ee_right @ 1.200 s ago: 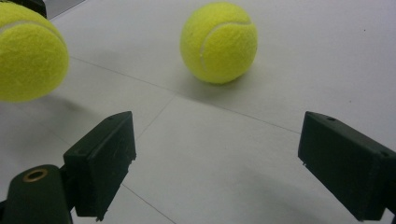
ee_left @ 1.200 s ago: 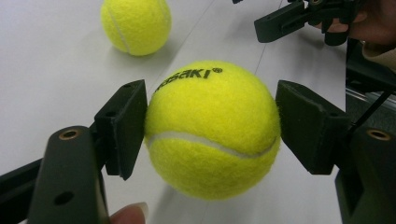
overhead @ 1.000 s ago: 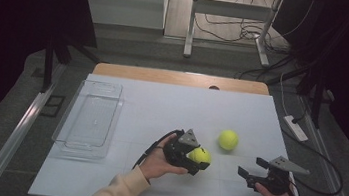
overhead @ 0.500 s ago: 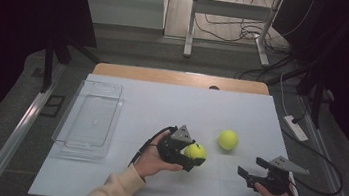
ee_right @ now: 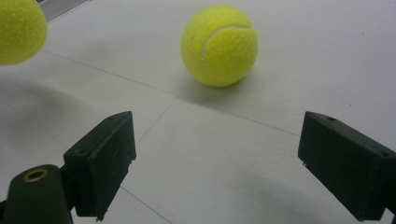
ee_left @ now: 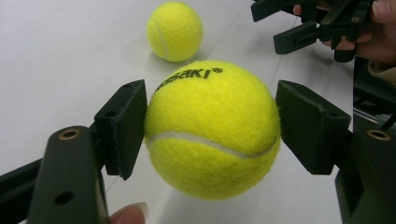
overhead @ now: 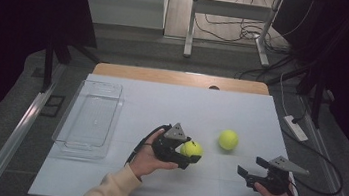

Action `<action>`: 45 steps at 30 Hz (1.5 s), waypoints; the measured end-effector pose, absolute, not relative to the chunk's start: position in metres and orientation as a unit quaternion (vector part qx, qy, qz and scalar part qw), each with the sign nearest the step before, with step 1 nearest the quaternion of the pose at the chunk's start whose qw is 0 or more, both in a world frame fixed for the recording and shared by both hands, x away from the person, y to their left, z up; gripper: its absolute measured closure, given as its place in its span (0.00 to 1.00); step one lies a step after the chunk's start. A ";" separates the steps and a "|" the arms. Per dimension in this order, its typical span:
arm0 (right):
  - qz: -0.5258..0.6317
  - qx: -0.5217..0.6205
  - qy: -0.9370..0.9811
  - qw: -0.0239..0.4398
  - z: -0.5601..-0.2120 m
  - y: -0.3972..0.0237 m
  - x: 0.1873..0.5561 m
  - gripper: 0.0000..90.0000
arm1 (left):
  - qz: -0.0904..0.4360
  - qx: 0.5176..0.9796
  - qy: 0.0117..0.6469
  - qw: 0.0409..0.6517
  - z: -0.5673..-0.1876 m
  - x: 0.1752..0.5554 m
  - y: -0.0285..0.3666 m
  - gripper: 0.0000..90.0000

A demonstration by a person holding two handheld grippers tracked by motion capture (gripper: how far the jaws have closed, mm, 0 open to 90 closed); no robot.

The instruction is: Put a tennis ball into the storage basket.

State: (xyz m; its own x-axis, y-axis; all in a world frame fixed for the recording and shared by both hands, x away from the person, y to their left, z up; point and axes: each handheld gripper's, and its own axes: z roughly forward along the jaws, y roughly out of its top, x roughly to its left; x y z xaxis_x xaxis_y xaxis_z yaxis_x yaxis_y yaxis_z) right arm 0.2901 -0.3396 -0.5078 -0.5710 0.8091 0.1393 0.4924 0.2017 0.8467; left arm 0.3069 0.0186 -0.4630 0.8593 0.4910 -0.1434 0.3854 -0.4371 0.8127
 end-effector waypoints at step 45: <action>0.466 0.426 0.756 0.173 -0.506 -0.338 0.288 0.12 | 0.115 0.779 0.327 0.523 -0.432 0.314 0.092 0.32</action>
